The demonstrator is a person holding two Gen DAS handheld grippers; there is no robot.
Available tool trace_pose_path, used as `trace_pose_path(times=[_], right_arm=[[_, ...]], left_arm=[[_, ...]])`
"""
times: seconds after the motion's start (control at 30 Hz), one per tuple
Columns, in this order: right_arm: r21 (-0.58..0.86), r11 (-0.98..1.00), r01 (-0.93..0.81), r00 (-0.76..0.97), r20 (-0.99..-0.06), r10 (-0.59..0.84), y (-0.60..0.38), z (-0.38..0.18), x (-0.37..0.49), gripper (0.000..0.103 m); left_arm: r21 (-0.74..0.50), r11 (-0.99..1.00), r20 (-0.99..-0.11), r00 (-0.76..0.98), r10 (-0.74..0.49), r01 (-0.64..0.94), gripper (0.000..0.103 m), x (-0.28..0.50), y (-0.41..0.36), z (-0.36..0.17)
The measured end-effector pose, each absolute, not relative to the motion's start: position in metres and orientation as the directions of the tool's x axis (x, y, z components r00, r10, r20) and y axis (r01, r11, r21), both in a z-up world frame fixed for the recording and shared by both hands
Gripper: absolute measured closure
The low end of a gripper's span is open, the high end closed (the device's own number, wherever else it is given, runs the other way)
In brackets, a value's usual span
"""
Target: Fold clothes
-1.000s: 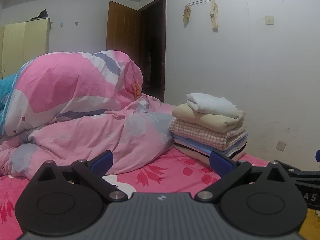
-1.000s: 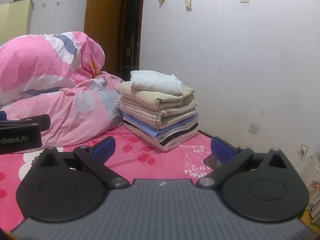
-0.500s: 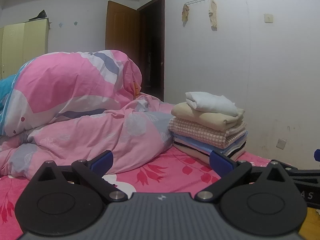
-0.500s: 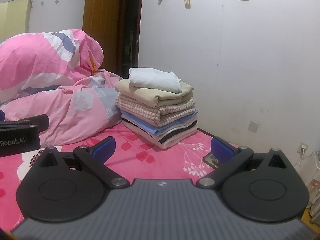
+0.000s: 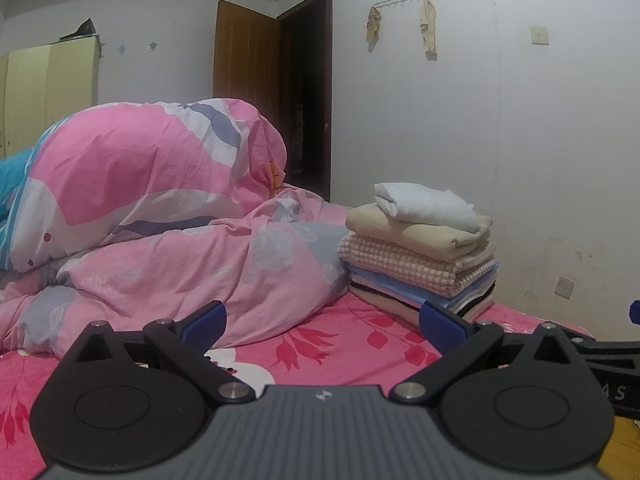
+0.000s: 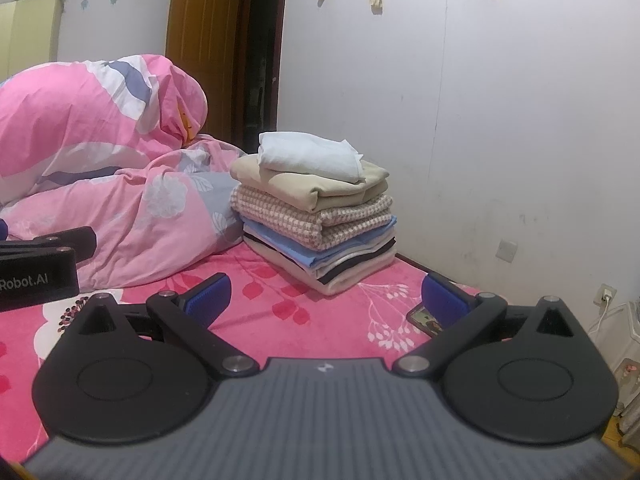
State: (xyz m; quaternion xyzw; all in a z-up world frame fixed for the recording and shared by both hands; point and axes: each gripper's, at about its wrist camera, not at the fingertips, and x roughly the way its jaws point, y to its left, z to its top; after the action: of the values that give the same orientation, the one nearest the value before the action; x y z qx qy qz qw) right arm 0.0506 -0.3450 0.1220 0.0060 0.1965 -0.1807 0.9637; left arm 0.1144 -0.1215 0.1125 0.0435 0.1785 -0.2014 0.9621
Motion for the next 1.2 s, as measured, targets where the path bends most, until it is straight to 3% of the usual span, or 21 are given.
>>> trace_pose_path(times=[1.2], right_arm=[[-0.077,0.921,0.382,0.838,-0.391,-0.38,-0.353,0.118,0.046,0.001]], left_arm=[[0.007,0.903,-0.378,0.838,-0.394,0.429,0.0,0.111,-0.135,0.106]])
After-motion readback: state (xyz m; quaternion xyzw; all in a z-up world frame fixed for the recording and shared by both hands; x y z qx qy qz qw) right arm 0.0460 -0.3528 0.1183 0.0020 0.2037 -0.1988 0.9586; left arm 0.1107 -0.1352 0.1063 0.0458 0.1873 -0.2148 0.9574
